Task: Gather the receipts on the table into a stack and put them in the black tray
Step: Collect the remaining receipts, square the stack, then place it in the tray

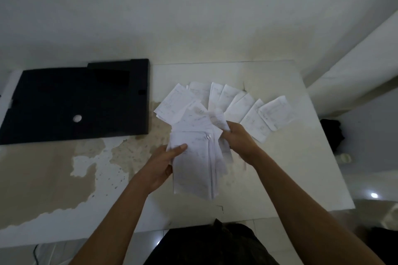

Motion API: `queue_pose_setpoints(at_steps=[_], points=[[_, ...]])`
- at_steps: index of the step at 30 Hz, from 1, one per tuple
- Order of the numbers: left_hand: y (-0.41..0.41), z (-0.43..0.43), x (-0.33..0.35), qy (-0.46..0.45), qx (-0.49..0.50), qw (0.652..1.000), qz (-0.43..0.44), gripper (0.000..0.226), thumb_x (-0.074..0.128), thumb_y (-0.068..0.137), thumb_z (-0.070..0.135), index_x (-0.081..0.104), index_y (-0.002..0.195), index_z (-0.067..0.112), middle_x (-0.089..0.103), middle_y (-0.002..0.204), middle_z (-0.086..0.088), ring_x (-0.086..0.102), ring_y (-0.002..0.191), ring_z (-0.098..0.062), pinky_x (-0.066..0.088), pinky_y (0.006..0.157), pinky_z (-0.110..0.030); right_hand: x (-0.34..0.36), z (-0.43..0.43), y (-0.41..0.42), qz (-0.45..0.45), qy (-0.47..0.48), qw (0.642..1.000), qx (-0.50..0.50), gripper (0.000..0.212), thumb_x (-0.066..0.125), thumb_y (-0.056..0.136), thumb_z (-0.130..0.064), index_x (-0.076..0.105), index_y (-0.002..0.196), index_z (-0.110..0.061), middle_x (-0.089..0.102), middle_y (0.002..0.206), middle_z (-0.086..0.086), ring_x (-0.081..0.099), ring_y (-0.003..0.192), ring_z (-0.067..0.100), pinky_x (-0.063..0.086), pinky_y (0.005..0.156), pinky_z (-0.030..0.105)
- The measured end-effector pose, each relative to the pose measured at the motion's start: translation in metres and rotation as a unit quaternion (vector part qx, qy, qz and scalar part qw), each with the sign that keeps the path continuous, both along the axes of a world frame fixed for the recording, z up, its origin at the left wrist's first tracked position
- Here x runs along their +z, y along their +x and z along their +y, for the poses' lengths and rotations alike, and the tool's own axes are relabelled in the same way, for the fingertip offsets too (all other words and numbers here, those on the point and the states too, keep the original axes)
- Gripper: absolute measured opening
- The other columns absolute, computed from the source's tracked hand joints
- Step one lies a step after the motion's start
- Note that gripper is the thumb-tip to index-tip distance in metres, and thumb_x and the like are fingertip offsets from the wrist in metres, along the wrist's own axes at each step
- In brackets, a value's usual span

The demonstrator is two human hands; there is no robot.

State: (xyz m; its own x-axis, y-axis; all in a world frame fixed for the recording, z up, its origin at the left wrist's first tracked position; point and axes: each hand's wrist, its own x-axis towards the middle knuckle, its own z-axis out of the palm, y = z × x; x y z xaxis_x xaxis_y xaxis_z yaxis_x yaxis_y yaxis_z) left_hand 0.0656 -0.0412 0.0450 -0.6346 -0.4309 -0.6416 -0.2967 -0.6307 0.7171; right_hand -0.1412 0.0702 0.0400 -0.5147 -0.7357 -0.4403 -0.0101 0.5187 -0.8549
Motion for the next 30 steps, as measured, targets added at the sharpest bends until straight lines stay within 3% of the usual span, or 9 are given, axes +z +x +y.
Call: queue_pose_setpoints(at_steps=[3, 6, 8, 11, 16, 20, 23, 26, 30], points=[[-0.013, 0.005, 0.008, -0.037, 0.007, 0.999, 0.0, 0.019, 0.065, 0.09, 0.025, 0.071, 0.106, 0.017, 0.076, 0.104, -0.002, 0.072, 0.097, -0.02, 0.056, 0.081, -0.031, 0.013, 0.006, -0.002, -0.032, -0.043, 0.998, -0.039, 0.018, 0.071, 0.087, -0.029, 0.072, 0.1, -0.017, 0.076, 0.093, -0.002, 0.073, 0.085, 0.014, 0.059, 0.067, 0.027], [-0.022, 0.01, 0.013, -0.047, 0.018, 0.999, 0.004, 0.018, 0.064, 0.09, 0.025, 0.07, 0.106, 0.018, 0.077, 0.102, -0.001, 0.073, 0.089, -0.015, 0.057, 0.07, -0.026, 0.022, 0.011, -0.008, -0.038, -0.057, 0.991, -0.112, 0.017, 0.074, 0.083, -0.025, 0.074, 0.098, -0.017, 0.077, 0.091, 0.004, 0.075, 0.085, 0.026, 0.063, 0.074, 0.042], [-0.027, 0.009, 0.015, -0.031, 0.053, 0.998, 0.011, 0.024, 0.065, 0.09, 0.026, 0.067, 0.112, 0.018, 0.076, 0.105, -0.001, 0.073, 0.091, -0.016, 0.057, 0.068, -0.027, 0.027, 0.016, -0.016, -0.005, -0.055, 0.987, -0.15, 0.013, 0.072, 0.086, -0.025, 0.074, 0.098, -0.021, 0.078, 0.091, 0.0, 0.075, 0.083, 0.023, 0.061, 0.08, 0.047], [-0.037, 0.004, 0.018, -0.027, 0.082, 0.996, 0.012, 0.029, 0.066, 0.089, 0.029, 0.065, 0.117, 0.021, 0.075, 0.108, 0.0, 0.071, 0.098, -0.021, 0.058, 0.073, -0.033, 0.038, 0.027, -0.026, 0.009, -0.058, 0.991, -0.117, 0.015, 0.065, 0.092, -0.026, 0.074, 0.102, -0.02, 0.078, 0.095, -0.001, 0.075, 0.086, 0.019, 0.06, 0.085, 0.047], [-0.066, 0.013, 0.024, -0.077, 0.041, 0.996, -0.02, 0.04, 0.075, 0.081, 0.034, 0.069, 0.116, 0.016, 0.074, 0.111, -0.001, 0.068, 0.106, -0.023, 0.054, 0.092, -0.037, 0.05, 0.035, -0.024, -0.055, -0.077, 0.992, -0.081, 0.027, 0.046, 0.102, -0.031, 0.073, 0.103, -0.023, 0.075, 0.103, -0.002, 0.07, 0.099, 0.02, 0.052, 0.098, 0.046], [-0.084, 0.026, 0.026, -0.074, 0.041, 0.996, -0.034, 0.032, 0.077, 0.079, 0.034, 0.073, 0.107, 0.019, 0.075, 0.106, -0.001, 0.069, 0.101, -0.024, 0.052, 0.098, -0.046, 0.049, 0.036, -0.029, 0.017, -0.08, 0.997, -0.007, 0.046, 0.055, 0.086, -0.06, 0.061, 0.119, -0.029, 0.067, 0.119, -0.01, 0.063, 0.107, 0.009, 0.052, 0.093, 0.032], [-0.095, 0.036, 0.031, -0.099, 0.034, 0.993, -0.049, 0.029, 0.066, 0.086, 0.047, 0.07, 0.106, 0.026, 0.074, 0.108, 0.001, 0.067, 0.102, -0.023, 0.052, 0.096, -0.048, 0.044, 0.039, -0.038, 0.065, -0.059, 0.996, 0.034, 0.046, 0.073, 0.083, -0.043, 0.054, 0.124, -0.031, 0.06, 0.121, -0.017, 0.057, 0.104, -0.001, 0.044, 0.084, 0.014], [-0.102, 0.046, 0.038, -0.087, 0.045, 0.994, -0.044, 0.031, 0.04, 0.096, 0.056, 0.064, 0.094, 0.037, 0.071, 0.105, 0.001, 0.067, 0.1, -0.021, 0.053, 0.094, -0.045, 0.031, 0.048, -0.05, -0.011, -0.067, 0.996, -0.065, 0.033, 0.075, 0.085, -0.029, 0.066, 0.115, -0.02, 0.073, 0.112, -0.006, 0.069, 0.102, 0.016, 0.056, 0.091, 0.038], [-0.105, 0.056, 0.044, -0.081, 0.048, 0.995, -0.043, 0.032, 0.037, 0.102, 0.044, 0.065, 0.101, 0.029, 0.07, 0.096, -0.003, 0.065, 0.09, -0.021, 0.055, 0.085, -0.041, 0.017, 0.058, -0.059, -0.226, -0.129, 0.945, -0.2, 0.03, 0.068, 0.092, -0.018, 0.066, 0.119, -0.008, 0.074, 0.112, 0.011, 0.07, 0.104, 0.035, 0.054, 0.093, 0.056]])
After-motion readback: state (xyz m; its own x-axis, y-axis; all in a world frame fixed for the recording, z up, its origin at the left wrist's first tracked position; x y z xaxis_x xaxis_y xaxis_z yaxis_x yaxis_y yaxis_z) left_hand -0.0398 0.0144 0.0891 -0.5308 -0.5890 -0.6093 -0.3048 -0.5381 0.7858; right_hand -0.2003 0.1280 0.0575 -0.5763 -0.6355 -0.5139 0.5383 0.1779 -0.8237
